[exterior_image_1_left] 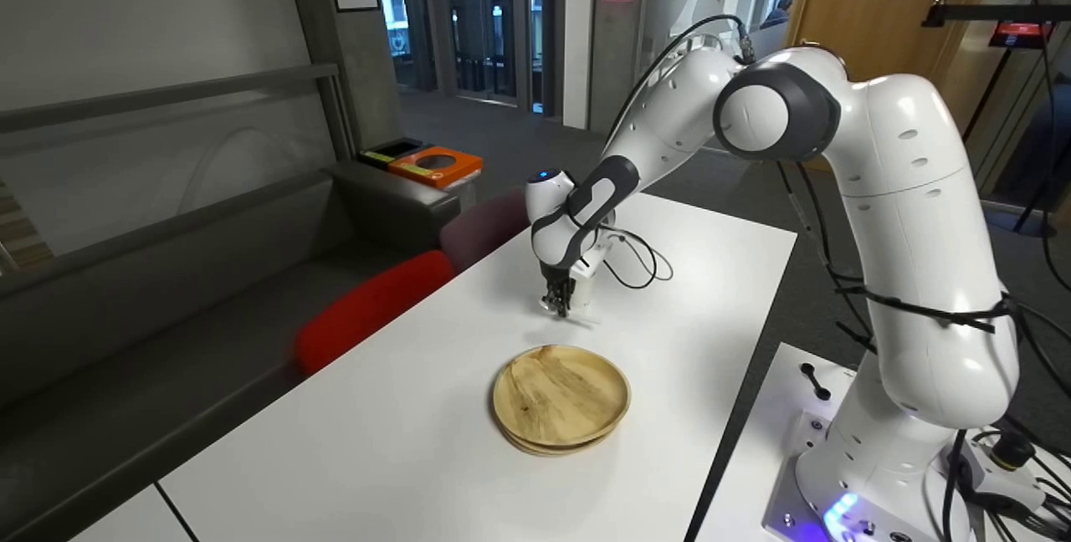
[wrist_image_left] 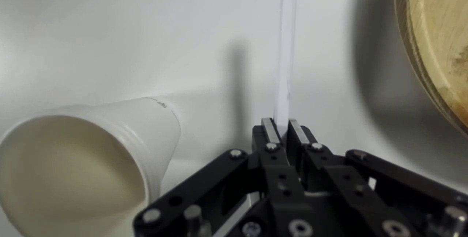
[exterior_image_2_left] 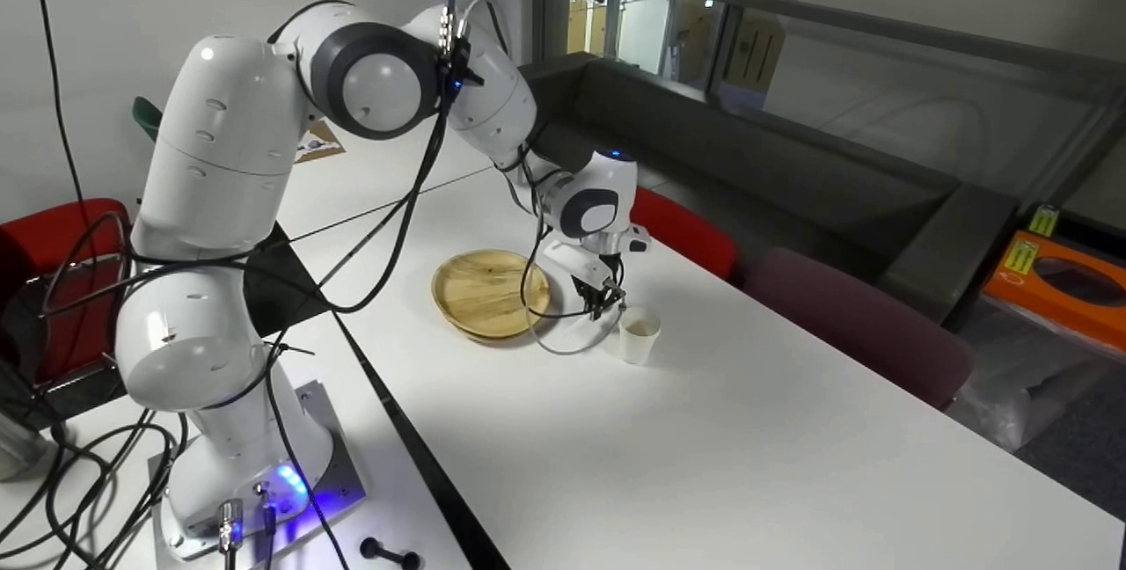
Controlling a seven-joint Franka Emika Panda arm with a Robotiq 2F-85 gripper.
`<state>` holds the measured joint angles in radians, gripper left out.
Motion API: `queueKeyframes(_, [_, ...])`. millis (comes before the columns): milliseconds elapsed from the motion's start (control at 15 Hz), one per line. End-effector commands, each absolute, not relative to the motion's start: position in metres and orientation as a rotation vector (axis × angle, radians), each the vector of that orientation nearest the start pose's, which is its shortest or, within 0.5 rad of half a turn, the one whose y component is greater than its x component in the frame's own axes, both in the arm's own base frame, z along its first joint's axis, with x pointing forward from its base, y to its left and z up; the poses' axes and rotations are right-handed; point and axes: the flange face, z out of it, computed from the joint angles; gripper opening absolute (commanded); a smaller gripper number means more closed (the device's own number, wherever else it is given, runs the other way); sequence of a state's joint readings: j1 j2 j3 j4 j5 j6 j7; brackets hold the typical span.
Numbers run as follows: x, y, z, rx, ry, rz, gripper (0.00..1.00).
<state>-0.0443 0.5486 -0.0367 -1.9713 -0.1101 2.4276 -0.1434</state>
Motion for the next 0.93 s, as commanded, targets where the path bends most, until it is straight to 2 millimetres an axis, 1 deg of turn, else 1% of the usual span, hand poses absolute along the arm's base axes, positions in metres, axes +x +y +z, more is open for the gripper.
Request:
queueKeyframes(0, [0.613, -0.052, 0.174, -3.162, -0.28, 0.165, 0.03])
queueKeyframes(400, [0.617, -0.042, 0.16, -3.144, -0.311, 0.18, 0.03])
queueKeyframes(867, [0.618, -0.033, 0.151, -3.131, -0.328, 0.197, 0.03])
